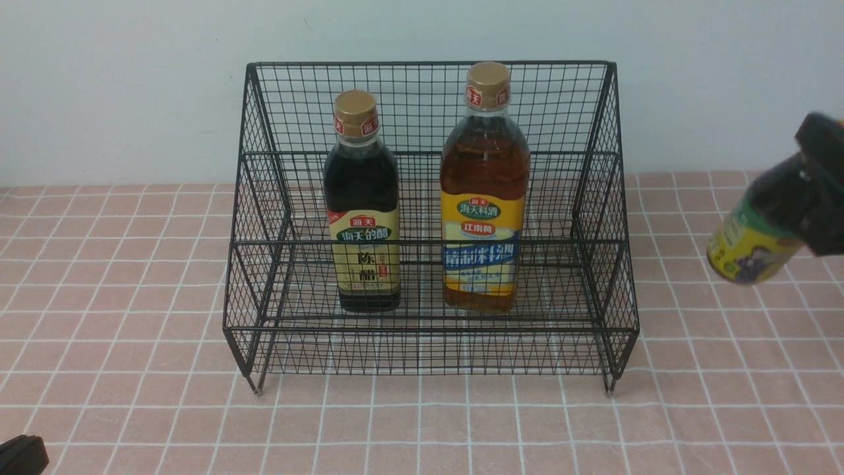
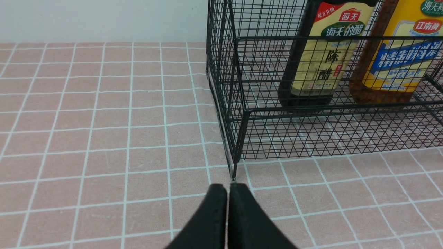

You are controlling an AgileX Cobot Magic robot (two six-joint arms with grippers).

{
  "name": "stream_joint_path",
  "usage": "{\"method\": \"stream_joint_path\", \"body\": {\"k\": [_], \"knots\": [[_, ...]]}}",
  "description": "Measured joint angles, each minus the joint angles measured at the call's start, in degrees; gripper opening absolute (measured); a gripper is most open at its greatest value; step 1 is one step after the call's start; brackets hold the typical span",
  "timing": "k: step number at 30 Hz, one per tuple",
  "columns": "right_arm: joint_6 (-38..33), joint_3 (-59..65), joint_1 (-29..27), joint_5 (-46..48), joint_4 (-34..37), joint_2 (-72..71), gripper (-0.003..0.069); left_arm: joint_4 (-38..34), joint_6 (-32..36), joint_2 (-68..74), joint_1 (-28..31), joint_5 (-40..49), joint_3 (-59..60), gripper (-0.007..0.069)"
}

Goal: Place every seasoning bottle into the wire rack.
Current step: Use the right arm to put the condiment bottle back on the shelf

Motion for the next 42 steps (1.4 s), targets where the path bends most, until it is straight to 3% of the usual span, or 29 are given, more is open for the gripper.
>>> {"method": "stream_joint_path", "body": {"k": [6,11,16,29,42], "knots": [[6.9,-4.3,4.5,1.3,-3.3,-0.2,0.0283,0.0,0.0,0.0,0.0,0.0,0.0,-0.0007],[7.4,-4.4,11.9,1.1,-3.9,1.1,0.0283,0.0,0.0,0.0,0.0,0.0,0.0,-0.0007],[7.2,-4.4,15.6,-1.3,-3.6,6.0,0.0283,0.0,0.0,0.0,0.0,0.0,0.0,-0.0007],[5.5,-5.0,16.2,-13.5,-2.1,23.1,0.0283,0.0,0.0,0.0,0.0,0.0,0.0,-0.0007],[4.2,-5.4,16.2,-10.1,-1.8,26.7,0.0283,0.0,0.0,0.0,0.0,0.0,0.0,-0.0007]]}}
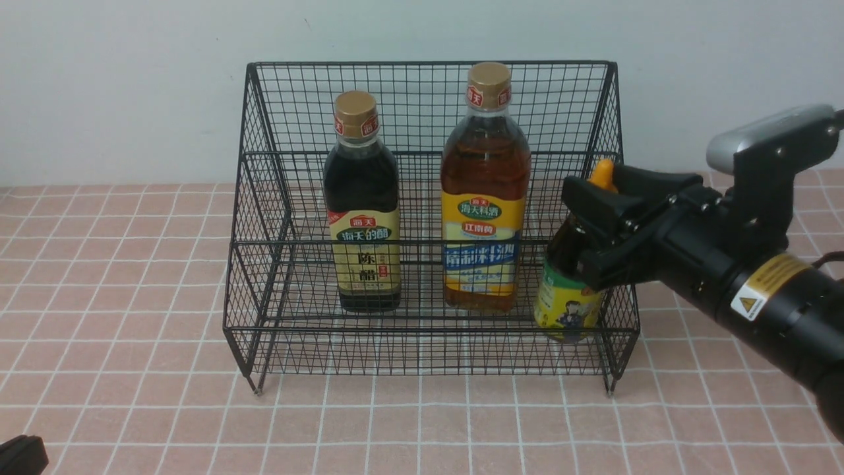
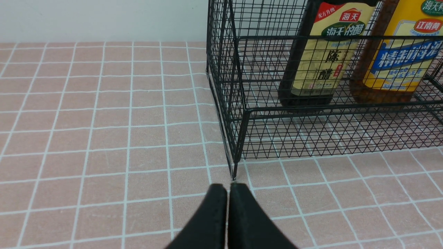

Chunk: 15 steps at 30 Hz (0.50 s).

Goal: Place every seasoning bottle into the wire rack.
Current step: Use the right arm to put the condiment bottle back on the shelf

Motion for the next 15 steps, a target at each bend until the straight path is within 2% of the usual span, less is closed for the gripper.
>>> {"method": "stream_joint_path", "body": {"k": [7,15], "knots": [[0.3,0.0,0.0,4.7,0.0,1.2,0.0283,0.0,0.0,0.0,0.0,0.0,0.0,-0.0007],[0.3,-0.1,0.0,4.5,0.0,3.3,0.0283,0.0,0.0,0.0,0.0,0.0,0.0,-0.0007]]}}
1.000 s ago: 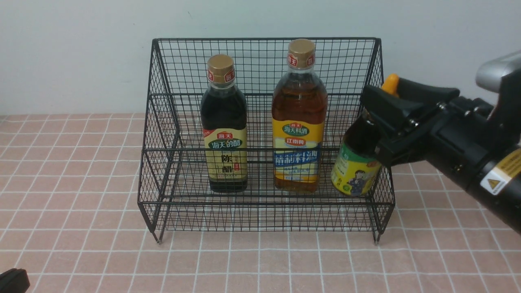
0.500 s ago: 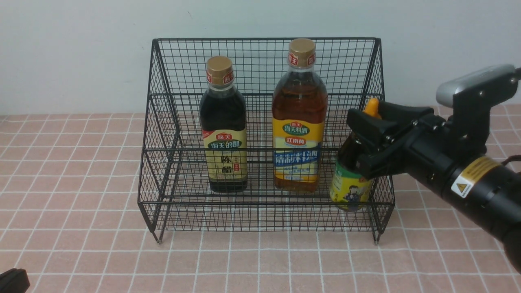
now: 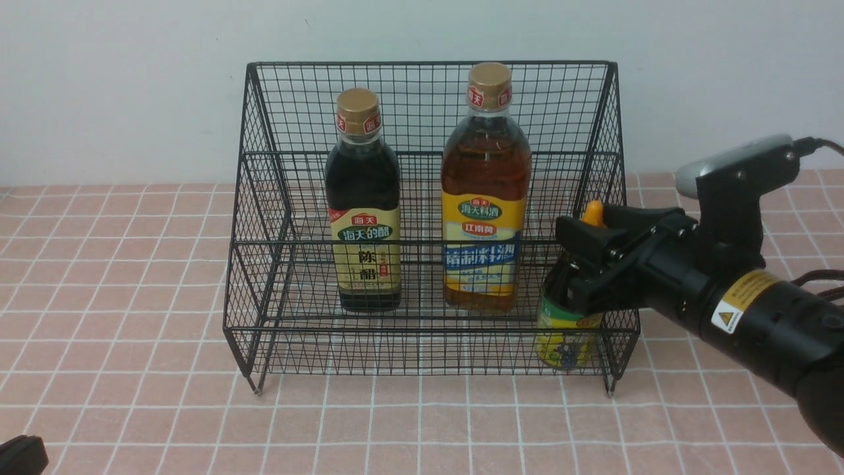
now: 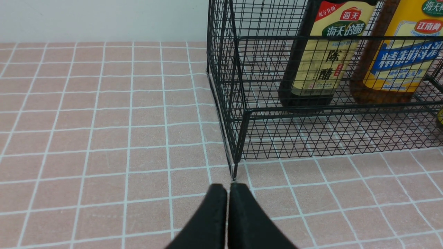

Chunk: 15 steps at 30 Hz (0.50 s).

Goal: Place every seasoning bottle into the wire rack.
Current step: Use the right arm to put the condiment bottle back on the shelf

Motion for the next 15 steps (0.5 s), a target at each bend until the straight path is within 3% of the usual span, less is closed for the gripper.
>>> {"method": "stream_joint_path", "body": {"k": [4,11,15], "knots": [[0.0,0.0,0.0,-0.1,0.0,-0.1,0.0307,0.0,0.0,0.0,0.0,0.0,0.0,-0.0007],[-0.1,0.0,0.0,1.9,1.5,-5.2,0.0476,0.0,0.0,0.0,0.0,0.0,0.0,-0.0007],[-2.8,0.0,0.0,6.9,2.6,-11.9,0.0497,0.0,0.0,0.0,0.0,0.0,0.0,-0.0007]]}}
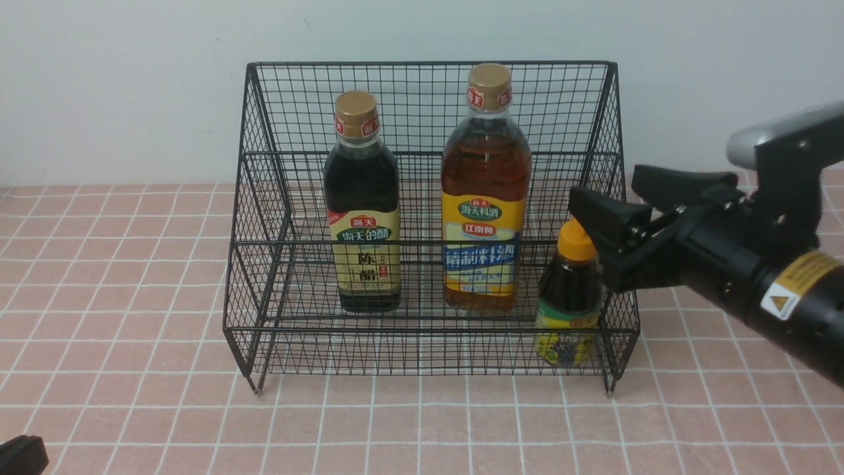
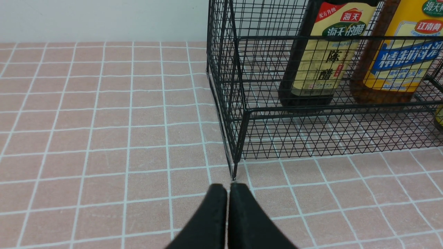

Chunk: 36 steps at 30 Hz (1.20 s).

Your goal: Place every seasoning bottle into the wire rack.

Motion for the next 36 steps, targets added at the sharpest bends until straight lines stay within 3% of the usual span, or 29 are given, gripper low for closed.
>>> {"method": "stream_joint_path", "body": {"k": [3,7,8,11,13,20,36], "knots": [[-3.0,0.0,0.0,4.9,2.2,-4.9,0.0472,0.0,0.0,0.0,0.0,0.0,0.0,-0.0007],[-9.2,-0.3,0.0,18.8,6.3,-17.7,0.0286,0.0,0.0,0.0,0.0,0.0,0.0,-0.0007],[-9.4,-0.3,0.0,19.4,6.3,-18.9,0.0274,0.0,0.0,0.0,0.0,0.0,0.0,-0.0007],[-9.9,-0.4,-0.5,28.6,6.7,-29.7,0.005,0.0,0.0,0.0,0.0,0.0,0.0,-0.0007],[-8.3,-0.5,-1.3,31.4,6.7,-34.3,0.0013,0.0,0.0,0.0,0.0,0.0,0.0,-0.0007],[-3.6,-0.6,-4.1,41.9,2.8,-48.2,-0.0014,0.0,0.0,0.0,0.0,0.0,0.0,-0.0007],[-3.4,-0.6,-4.2,43.8,2.0,-54.8,-0.0013,0.0,0.0,0.0,0.0,0.0,0.0,-0.0007]]}}
